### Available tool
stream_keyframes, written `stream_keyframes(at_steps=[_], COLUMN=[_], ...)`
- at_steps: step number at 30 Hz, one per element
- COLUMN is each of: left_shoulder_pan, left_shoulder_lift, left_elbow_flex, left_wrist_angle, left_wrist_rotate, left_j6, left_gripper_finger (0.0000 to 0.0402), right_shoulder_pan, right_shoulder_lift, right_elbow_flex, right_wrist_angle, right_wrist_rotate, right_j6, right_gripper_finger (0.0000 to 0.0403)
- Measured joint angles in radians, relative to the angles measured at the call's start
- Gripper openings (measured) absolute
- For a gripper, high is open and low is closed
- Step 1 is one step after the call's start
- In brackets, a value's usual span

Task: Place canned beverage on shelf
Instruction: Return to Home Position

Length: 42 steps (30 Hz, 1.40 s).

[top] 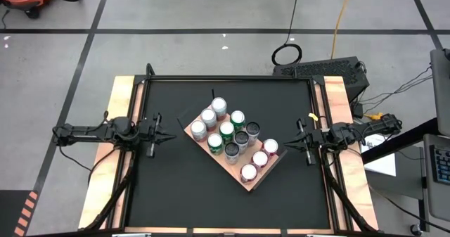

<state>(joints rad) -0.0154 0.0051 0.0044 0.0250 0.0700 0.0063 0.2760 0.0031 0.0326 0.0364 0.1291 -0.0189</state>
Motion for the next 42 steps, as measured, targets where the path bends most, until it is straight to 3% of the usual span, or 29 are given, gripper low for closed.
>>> stream_keyframes(at_steps=[9,15,23,33,42], left_shoulder_pan=[0.000,0.000,0.000,0.000,0.000], left_shoulder_lift=[0.000,0.000,0.000,0.000,0.000], left_elbow_flex=[0.000,0.000,0.000,0.000,0.000], left_wrist_angle=[0.000,0.001,0.000,0.000,0.000], left_wrist_rotate=[0.000,0.000,0.000,0.000,0.000], left_j6=[0.000,0.000,0.000,0.000,0.000], left_gripper_finger=[0.0000,0.0000,0.0000,0.0000,0.0000], right_shoulder_pan=[0.000,-0.001,-0.001,-0.061,-0.115], right_shoulder_lift=[0.004,0.006,0.006,0.006,0.006], right_elbow_flex=[0.000,0.000,0.000,0.000,0.000], right_wrist_angle=[-0.021,0.000,-0.009,-0.007,-0.008], right_wrist_rotate=[-0.001,0.101,0.104,0.003,-0.001], right_j6=[-0.026,-0.058,-0.106,-0.129,-0.141], right_gripper_finger=[0.0000,0.0000,0.0000,0.0000,0.0000])
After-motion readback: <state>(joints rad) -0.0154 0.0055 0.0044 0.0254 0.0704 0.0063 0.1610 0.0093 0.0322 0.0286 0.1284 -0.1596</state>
